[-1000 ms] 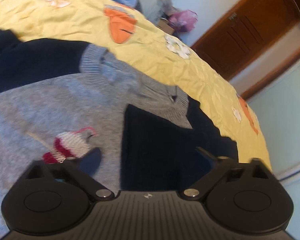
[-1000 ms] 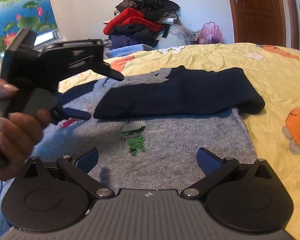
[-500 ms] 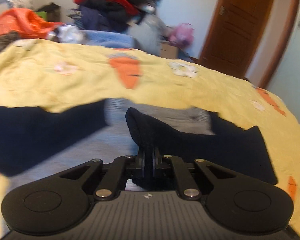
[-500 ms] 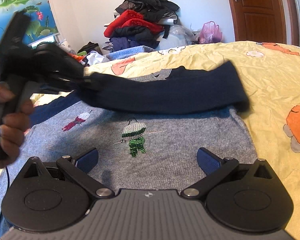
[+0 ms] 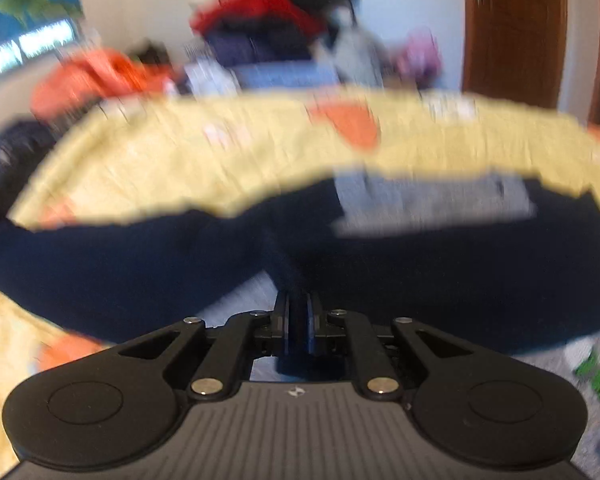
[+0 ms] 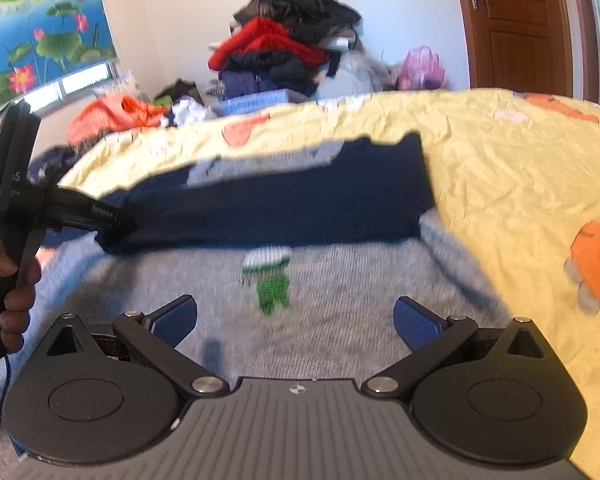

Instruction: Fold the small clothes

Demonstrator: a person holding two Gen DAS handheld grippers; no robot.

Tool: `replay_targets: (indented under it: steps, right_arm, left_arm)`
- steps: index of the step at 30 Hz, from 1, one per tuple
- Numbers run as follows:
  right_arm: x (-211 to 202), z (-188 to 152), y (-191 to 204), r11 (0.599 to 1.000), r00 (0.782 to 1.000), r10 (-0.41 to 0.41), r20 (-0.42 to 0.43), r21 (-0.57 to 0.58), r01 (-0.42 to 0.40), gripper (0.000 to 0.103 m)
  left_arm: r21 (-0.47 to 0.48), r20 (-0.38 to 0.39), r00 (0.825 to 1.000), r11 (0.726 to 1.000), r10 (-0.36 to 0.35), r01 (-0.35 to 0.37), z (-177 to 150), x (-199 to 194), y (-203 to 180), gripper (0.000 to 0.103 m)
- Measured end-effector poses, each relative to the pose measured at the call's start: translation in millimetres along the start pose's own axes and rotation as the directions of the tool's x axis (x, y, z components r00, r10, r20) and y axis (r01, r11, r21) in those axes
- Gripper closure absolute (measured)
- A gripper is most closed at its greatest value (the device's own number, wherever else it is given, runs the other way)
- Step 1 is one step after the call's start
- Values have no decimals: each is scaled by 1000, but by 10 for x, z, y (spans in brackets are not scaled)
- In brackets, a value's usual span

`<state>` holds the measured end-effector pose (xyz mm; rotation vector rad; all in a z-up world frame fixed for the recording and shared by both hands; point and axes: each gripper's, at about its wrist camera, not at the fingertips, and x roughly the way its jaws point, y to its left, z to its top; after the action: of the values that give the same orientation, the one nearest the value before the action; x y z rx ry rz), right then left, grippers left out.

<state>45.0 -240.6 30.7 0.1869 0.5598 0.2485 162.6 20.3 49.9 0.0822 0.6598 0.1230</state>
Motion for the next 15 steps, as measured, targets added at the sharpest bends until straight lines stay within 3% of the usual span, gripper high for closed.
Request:
replay_targets:
  steps: [2, 4, 7, 10, 13, 15]
  right_arm:
    - [-58, 192, -27, 999, 996, -34, 88, -9, 35, 0]
    - [88, 440, -43, 998, 994, -58, 92, -13, 59, 0]
    - [603, 722, -38, 994, 995, -104, -7, -31, 104, 0]
    - [1034, 797, 15, 993, 992, -89, -86, -83, 82, 1]
    - [1325, 676, -17, 982, 969, -160, -186, -131, 137, 0]
    - [1295, 518, -11, 972, 979, -157, -129, -198, 130, 0]
  left_arm:
    - [-22, 159, 987, 999, 28, -25, -24, -263, 38, 92]
    - [-28, 212, 977, 1000, -3, 9, -18, -331, 5, 91]
    - [-16, 75, 991, 994, -111, 112, 17, -33, -129, 91]
    - [-113, -68, 988, 985, -137, 128, -39, 356, -132, 91]
    - [-171, -53, 984, 972, -172, 160, -103, 408, -41, 91]
    - [-179, -62, 974, 963, -216, 202, -97, 418, 54, 91]
